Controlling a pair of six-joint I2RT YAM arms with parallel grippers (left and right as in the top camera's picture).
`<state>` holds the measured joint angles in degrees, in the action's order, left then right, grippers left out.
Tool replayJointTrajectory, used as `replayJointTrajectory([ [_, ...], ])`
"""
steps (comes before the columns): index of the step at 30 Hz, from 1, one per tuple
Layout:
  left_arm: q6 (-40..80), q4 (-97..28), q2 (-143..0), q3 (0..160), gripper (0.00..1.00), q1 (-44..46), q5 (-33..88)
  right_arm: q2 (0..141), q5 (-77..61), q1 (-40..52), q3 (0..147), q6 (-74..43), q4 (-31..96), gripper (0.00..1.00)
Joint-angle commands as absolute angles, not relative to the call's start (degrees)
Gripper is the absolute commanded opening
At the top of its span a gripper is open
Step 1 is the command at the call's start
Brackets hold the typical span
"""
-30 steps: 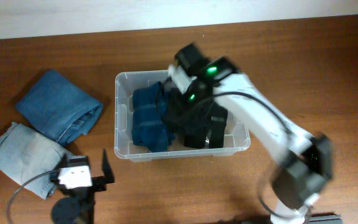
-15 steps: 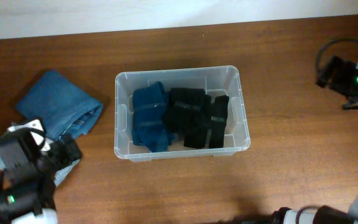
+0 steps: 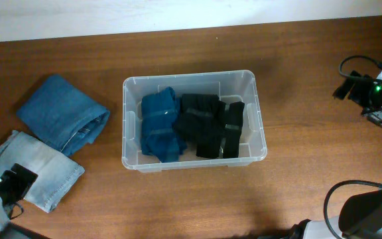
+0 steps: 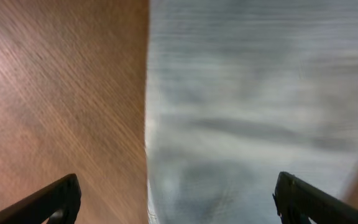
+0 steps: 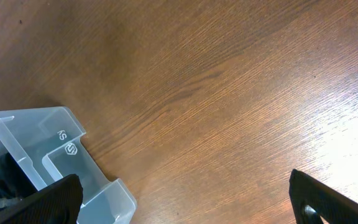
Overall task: Pack container
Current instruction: 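Grasp the light-blue denim garment with the left gripper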
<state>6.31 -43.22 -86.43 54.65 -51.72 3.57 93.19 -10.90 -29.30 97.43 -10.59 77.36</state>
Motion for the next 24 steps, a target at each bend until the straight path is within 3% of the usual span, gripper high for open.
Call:
replayJointTrajectory([
  [1,6.9,-41.8,-91.9,55.3,0.99,-52.0,-0.5,93.2,-11.4,-28.9,97.0,-11.0,77.2,0.98],
  [6,6.5,-36.1,-97.8,55.3,0.99,-52.0,2.8,93.2,-11.4,-28.9,97.0,-11.0,77.2,0.98],
  [7,4.6,-34.5,-99.3,55.3,0.9,-51.9,9.3,93.2,-11.4,-28.9,97.0,-11.0,77.1,0.99],
  [10,4.3,-33.6,-100.7,55.3,0.27,-51.9,17.3,93.2,-11.4,-28.9,97.0,-11.0,77.1,0.99],
  [12,4.3,-33.8,-100.8,55.3,0.13,-51.9,17.9,93.2,-11.4,-28.9,97.0,-11.0,77.1,0.98],
  [13,4.3,-33.9,-100.8,55.3,0.1,-51.9,17.9,93.2,-11.4,-28.9,97.0,-11.0,77.1,0.98],
  [19,4.3,-35.2,-100.8,55.3,0.11,-51.9,17.8,93.2,-11.4,-28.9,97.0,-11.0,77.1,0.98],
  [20,4.3,-35.4,-100.8,55.3,0.22,-51.9,17.6,93.2,-11.4,-28.9,97.0,-11.0,77.1,0.98],
  [21,4.3,-36.2,-100.8,55.3,0.56,-51.9,15.1,93.2,-11.4,-28.9,97.0,-11.0,77.1,0.98],
  [24,6.2,-37.6,-100.8,55.3,0.63,-51.9,5.9,93.2,-11.4,-28.9,97.0,-10.8,77.1,0.98],
])
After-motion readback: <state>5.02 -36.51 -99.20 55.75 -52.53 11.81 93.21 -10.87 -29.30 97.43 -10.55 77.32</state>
